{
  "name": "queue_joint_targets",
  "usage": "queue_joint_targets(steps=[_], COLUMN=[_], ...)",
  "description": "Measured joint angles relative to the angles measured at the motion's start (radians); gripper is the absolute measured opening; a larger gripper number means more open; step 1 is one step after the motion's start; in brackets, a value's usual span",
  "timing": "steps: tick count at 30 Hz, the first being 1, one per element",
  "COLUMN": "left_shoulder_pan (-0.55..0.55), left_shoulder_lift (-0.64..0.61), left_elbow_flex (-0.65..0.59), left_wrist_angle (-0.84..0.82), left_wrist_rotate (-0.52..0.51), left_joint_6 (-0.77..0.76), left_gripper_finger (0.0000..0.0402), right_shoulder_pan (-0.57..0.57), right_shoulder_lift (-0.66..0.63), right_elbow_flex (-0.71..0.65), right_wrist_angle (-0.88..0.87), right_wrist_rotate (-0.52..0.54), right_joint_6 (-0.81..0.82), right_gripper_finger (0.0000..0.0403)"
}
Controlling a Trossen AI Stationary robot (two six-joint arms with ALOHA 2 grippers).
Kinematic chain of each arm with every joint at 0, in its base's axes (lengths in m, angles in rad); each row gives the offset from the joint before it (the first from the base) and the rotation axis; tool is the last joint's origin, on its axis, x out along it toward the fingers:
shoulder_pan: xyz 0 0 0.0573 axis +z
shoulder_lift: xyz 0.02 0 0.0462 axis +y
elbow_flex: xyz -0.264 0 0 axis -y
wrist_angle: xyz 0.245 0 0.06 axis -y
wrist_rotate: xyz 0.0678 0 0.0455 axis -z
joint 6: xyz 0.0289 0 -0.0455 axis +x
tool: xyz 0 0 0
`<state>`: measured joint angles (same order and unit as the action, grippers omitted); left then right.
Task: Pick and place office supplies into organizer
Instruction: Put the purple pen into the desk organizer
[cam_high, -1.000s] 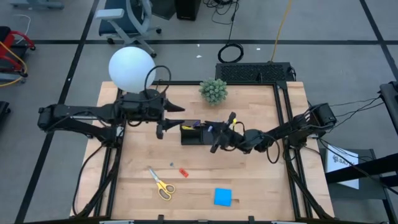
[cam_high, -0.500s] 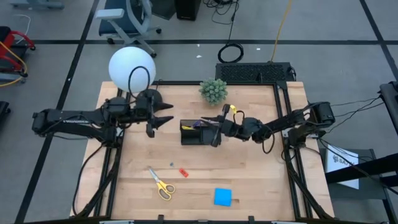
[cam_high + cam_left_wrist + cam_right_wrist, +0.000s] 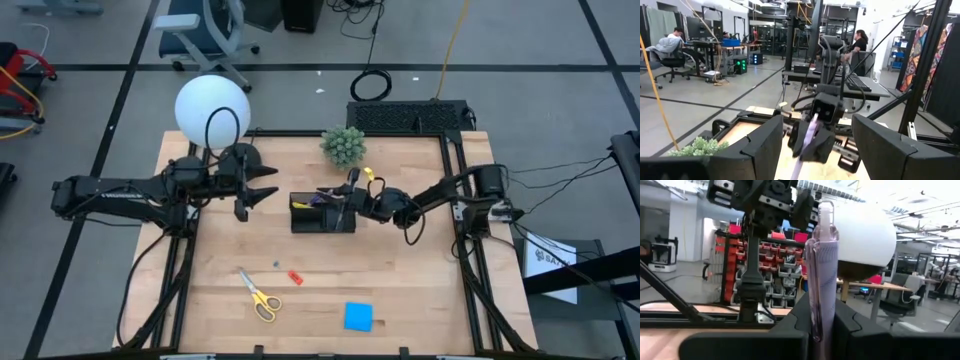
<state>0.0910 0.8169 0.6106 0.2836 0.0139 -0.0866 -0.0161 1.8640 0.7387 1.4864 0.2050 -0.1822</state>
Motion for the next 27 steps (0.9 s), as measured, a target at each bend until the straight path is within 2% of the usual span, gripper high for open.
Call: queue_joint_targets(steps=[11,18,27], left_shoulder_pan=[0.0,0.0,0.0], left_shoulder_lift=[0.0,0.001,0.001], left_elbow_flex=[0.0,0.0,0.0], left_wrist_angle=[0.002,-0.002,0.003], left_wrist_rotate=[0.001,0.001,0.002], left_joint_6=[0.018,0.038,0.043], left_gripper_finger=[0.0243,0.0243,0.0243], right_shoulder_pan=[-0.036,-0.044,-0.042], right_shoulder_lift=[0.159,0.179,0.178], right_elbow_flex=[0.091,0.098,0.098], right_wrist_angle=[0.022,-0.064,-0.086], right_wrist_rotate=[-0.028,0.001,0.002], right_joint_6=[0.077,0.11,0.122], right_gripper_finger=[0.0019,0.0019,0.0019])
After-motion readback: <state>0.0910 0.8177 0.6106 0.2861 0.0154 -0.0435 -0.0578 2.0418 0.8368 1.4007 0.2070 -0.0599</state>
